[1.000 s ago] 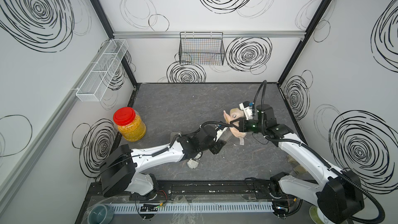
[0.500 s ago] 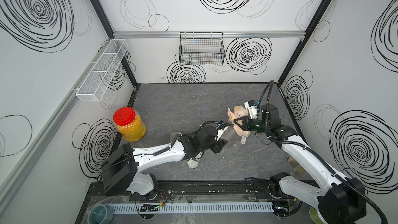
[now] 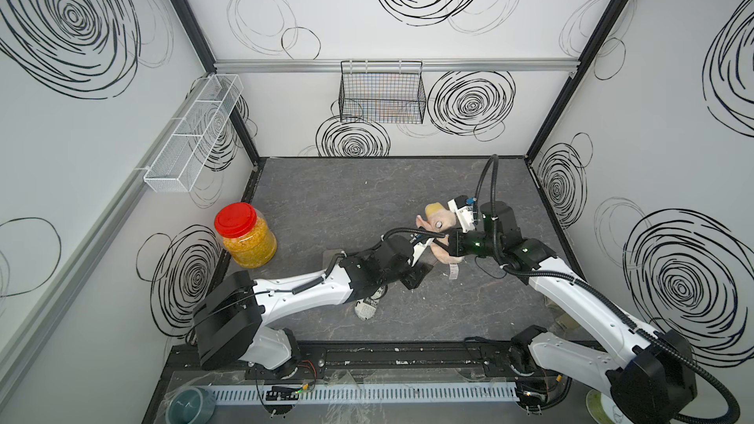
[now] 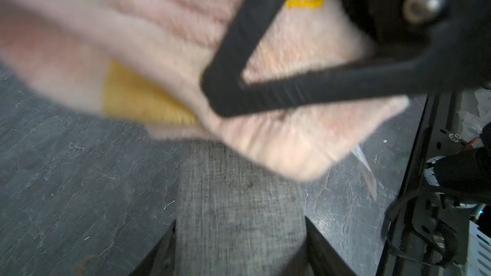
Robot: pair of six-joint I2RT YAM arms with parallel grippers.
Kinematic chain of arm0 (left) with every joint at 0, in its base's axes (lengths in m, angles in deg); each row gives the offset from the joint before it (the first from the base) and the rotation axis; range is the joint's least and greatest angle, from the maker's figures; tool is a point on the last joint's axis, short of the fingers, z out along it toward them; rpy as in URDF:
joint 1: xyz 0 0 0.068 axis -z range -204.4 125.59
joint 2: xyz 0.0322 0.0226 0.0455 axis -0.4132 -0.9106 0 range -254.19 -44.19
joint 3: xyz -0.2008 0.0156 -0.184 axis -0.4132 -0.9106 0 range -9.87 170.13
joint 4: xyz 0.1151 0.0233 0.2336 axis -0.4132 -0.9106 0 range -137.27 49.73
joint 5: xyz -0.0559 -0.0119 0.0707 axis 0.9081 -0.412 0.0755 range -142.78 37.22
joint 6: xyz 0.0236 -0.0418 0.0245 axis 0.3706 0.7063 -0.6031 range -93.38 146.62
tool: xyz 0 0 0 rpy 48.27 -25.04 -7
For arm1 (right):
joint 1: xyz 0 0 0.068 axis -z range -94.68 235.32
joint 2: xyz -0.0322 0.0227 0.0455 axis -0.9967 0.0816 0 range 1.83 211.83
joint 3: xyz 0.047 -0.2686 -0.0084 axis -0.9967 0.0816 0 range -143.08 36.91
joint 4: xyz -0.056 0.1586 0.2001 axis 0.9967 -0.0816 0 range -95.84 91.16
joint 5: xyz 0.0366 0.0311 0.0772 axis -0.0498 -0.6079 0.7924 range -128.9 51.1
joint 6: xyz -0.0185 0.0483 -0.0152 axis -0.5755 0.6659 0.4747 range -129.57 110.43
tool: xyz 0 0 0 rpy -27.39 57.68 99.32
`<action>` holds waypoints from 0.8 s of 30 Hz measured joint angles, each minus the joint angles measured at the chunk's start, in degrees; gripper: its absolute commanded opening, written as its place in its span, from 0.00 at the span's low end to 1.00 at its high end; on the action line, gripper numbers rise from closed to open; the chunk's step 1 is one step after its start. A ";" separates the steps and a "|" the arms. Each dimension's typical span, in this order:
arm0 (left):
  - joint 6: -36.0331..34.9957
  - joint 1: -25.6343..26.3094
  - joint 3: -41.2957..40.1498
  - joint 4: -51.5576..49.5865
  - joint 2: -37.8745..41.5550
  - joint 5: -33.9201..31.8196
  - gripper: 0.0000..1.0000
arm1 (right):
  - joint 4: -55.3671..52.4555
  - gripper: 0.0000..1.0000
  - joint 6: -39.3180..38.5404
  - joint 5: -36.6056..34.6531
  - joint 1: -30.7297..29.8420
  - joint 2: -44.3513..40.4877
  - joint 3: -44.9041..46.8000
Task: Wipe the eyeglass case
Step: Wipe the dirt from the eyeglass case.
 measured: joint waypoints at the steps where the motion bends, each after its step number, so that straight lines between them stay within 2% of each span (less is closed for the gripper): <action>1: 0.00 0.00 0.00 0.00 -0.04 0.04 0.55 | -0.24 0.00 0.07 -0.85 1.33 -0.39 0.00; 6: -0.02 0.02 0.79 -0.02 -0.24 0.52 0.55 | 0.28 0.01 0.90 -3.23 2.29 -3.34 1.31; 15: 0.02 0.20 1.84 -0.42 -1.51 0.70 0.55 | -0.13 0.00 -1.33 -2.25 -7.54 -2.56 1.70; 19: 0.35 0.48 1.84 -0.22 -1.51 0.68 0.55 | -1.86 0.00 -1.11 -5.05 -6.10 -3.15 0.90; 24: 1.01 0.48 1.81 0.70 -1.16 0.70 0.55 | -1.51 0.01 -0.42 -8.72 -1.05 -6.73 1.46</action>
